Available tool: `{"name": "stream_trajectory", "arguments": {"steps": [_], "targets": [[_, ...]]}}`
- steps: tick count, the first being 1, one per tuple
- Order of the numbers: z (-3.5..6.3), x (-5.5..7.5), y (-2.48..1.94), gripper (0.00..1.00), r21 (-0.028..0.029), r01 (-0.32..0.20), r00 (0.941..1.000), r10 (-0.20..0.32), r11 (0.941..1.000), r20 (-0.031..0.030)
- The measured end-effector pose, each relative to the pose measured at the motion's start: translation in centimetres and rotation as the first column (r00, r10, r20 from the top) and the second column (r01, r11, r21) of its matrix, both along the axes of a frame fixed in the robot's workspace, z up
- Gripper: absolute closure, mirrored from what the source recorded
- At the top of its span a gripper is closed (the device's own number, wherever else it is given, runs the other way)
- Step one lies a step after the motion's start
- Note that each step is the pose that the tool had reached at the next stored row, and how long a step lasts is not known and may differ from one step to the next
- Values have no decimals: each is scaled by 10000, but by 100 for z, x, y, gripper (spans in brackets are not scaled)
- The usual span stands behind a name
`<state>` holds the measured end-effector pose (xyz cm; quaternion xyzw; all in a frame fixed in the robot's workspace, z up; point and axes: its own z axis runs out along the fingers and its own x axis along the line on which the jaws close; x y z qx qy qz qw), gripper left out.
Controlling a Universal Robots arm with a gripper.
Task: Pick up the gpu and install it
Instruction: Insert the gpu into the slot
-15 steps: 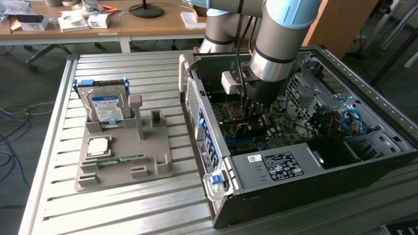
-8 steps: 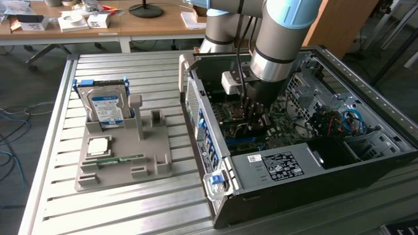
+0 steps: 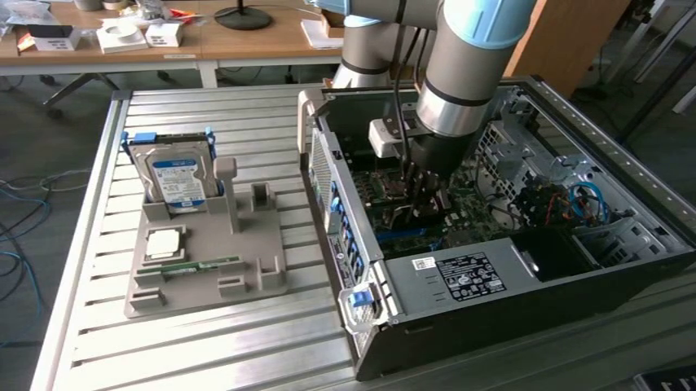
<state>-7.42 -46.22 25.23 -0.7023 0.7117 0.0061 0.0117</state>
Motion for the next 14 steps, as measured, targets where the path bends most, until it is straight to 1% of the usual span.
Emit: {"name": "stream_trajectory", "arguments": {"steps": [14], "targets": [[-14, 0, 0, 74, 1, 0, 10000, 0, 10000, 0]]}}
